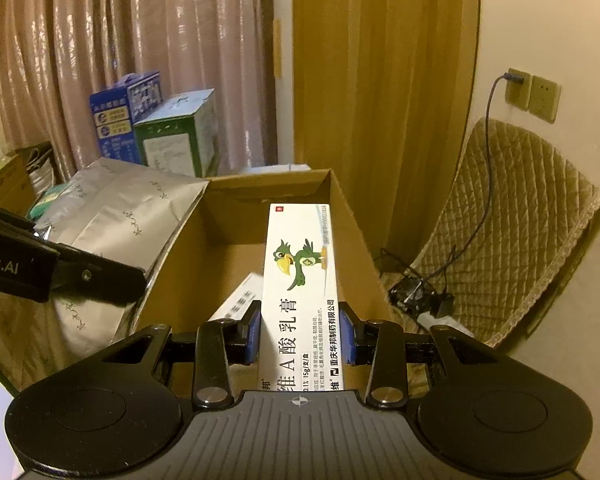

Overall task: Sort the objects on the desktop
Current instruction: 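Lift and carry the foil bag and ointment box over the cardboard box, then open both tools to drop the foil bag and ointment box inside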

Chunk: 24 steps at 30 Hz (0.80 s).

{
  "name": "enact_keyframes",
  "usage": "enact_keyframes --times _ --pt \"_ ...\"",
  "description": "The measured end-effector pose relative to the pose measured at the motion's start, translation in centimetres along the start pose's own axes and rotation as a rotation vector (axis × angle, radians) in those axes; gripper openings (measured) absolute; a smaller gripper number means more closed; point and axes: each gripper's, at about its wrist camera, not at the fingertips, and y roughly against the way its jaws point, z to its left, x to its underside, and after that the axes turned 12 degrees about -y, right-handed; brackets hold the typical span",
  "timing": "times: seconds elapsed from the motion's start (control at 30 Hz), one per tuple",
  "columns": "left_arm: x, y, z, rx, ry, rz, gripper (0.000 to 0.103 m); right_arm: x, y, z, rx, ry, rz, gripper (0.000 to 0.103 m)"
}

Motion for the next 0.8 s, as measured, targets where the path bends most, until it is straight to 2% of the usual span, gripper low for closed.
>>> enact_keyframes --times 0.17,0.37,0.63,0.8 --pt "-1.8 -1.8 0.9 -0.015 0.02 -0.006 0.033 -1.6 -1.9 -1.0 0.003 -0.006 0.001 0.035" --pt "-3.0 -5.0 1.4 -0.024 0.047 0.011 0.033 -2.0 -4.1 -2.2 0.001 -0.015 0.022 0.035" --pt "-2.3 -8.6 1.8 -0.023 0.096 0.037 0.033 -1.6 -6.1 -2.9 0.008 -0.029 0.05 0.035" --pt "-1.4 -8.5 2.1 -0.058 0.094 0.045 0.033 -1.1 -6.6 -3.0 0.009 -0.039 0.06 0.035"
